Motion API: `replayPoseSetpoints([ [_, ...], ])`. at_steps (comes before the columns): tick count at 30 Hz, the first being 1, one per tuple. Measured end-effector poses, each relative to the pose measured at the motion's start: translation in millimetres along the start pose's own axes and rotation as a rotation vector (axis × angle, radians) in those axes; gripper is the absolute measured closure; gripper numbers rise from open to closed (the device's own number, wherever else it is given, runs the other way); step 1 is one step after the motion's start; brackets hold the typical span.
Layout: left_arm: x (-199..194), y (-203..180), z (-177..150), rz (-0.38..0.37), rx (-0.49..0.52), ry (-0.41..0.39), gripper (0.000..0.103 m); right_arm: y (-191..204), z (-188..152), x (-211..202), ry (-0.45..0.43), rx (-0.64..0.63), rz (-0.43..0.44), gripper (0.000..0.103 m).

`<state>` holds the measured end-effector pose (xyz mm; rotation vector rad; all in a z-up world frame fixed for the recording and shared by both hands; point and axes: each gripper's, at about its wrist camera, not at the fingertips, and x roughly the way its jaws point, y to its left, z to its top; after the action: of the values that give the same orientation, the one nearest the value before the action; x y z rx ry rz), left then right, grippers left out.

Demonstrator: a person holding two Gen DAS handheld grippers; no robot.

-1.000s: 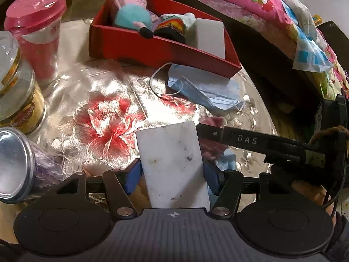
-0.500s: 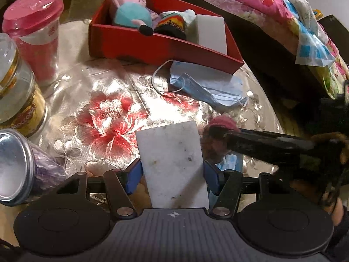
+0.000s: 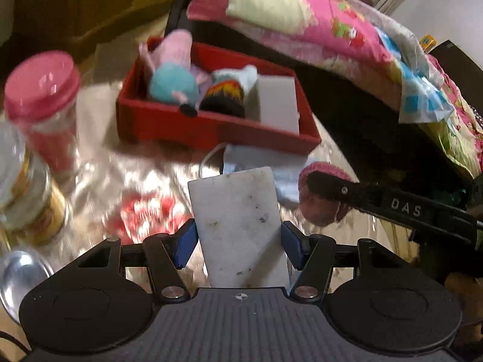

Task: Organize soft objects
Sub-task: 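Carry the speckled block and pink hat over the red box with both tools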

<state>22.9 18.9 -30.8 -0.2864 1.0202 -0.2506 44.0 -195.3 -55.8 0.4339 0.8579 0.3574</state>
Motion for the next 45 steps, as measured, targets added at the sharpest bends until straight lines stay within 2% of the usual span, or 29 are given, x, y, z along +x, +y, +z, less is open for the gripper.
replayPoseSetpoints([
  [9, -3, -11, 25, 0.024, 0.023, -0.076, 0.043, 3, 18, -9, -0.083, 0.006, 0.017, 0.099],
  [22, 5, -23, 54, 0.092, 0.076, -0.149, 0.043, 8, 35, -7, -0.145, -0.02, 0.007, 0.099],
  [34, 14, -30, 71, 0.154, 0.124, -0.193, 0.043, 9, 48, 1, -0.16, -0.033, 0.002, 0.099],
  [45, 25, -36, 87, 0.179, 0.153, -0.212, 0.043, 5, 61, 11, -0.161, -0.038, -0.008, 0.099],
])
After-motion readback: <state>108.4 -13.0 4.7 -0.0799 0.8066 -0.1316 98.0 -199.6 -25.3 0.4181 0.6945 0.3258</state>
